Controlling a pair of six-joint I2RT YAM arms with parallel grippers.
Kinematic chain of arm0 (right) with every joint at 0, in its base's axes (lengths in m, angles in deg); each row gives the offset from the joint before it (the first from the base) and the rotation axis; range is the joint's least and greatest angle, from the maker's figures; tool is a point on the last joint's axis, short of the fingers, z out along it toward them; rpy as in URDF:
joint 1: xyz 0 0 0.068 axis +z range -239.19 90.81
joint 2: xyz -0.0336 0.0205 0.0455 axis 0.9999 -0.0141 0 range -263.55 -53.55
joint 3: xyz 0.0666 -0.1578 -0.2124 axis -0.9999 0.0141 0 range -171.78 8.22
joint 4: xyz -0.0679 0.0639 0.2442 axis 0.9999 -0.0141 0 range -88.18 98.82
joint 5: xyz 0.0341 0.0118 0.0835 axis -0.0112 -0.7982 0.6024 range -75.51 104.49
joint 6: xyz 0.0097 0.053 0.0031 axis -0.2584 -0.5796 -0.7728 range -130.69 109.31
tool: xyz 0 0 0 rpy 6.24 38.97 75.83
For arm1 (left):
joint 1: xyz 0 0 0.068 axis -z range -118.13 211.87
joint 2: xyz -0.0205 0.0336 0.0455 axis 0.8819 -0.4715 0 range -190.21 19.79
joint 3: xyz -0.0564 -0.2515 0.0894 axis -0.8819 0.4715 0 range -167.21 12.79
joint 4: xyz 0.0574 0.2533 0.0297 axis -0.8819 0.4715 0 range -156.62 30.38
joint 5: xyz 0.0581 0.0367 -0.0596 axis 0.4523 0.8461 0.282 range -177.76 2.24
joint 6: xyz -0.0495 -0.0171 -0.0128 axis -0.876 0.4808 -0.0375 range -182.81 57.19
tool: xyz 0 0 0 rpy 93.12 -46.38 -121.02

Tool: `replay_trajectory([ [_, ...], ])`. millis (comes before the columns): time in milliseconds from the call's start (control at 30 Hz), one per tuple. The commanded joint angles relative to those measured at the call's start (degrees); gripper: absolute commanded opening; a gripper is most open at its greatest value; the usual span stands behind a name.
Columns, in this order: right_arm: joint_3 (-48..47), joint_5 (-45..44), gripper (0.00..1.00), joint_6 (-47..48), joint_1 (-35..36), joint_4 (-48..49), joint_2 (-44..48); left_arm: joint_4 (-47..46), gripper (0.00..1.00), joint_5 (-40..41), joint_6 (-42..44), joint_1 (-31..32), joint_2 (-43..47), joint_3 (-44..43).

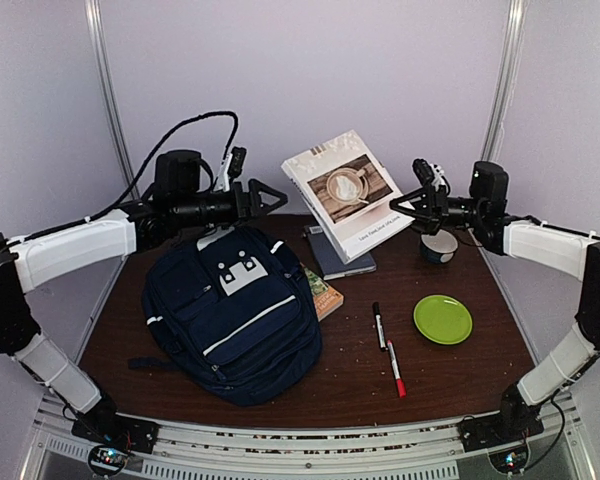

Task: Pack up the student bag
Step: Pass from the left arm to the right, then pick up the largest pocket of the bag from the student bag.

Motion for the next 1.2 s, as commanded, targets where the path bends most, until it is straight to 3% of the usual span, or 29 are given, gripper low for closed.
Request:
replay_trajectory([
  [0, -0.64, -0.45, 0.27, 9.2, -4.4, -6.42, 1.84, 20.54, 0.76, 13.73, 13.69, 3.79, 4.62, 2.31],
  [200, -5.32, -2.54, 0.27, 33.91, -8.55, -35.46, 1.79, 35.53, 0.7, 27.11, 22.39, 18.3, 2.9, -1.0],
  [300, -6.48, -2.55, 0.27, 39.89, -10.33, -42.55, 1.55, 41.44, 0.66, 31.49, 24.24, 24.87, -1.23, -3.6],
  [500, -5.7, -3.39, 0.26, 40.69, -11.59, -42.92, 3.41, 51.51, 0.66, 39.89, 21.99, 32.53, -12.77, -10.02],
  [700, -3.84, -3.11, 0.27, 37.74, -11.6, -39.17, 4.34, 56.15, 0.65, 47.55, 17.04, 34.18, -18.42, -13.41],
  [1033, -2.99, -2.86, 0.27, 36.92, -11.6, -38.11, 4.86, 56.69, 0.52, 50.75, 18.13, 34.14, -23.84, -17.58],
  [1167, -2.73, -2.61, 0.27, 36.93, -11.6, -38.11, 5.0, 57.59, 0.54, 48.85, 19.16, 34.13, -25.69, -19.39],
])
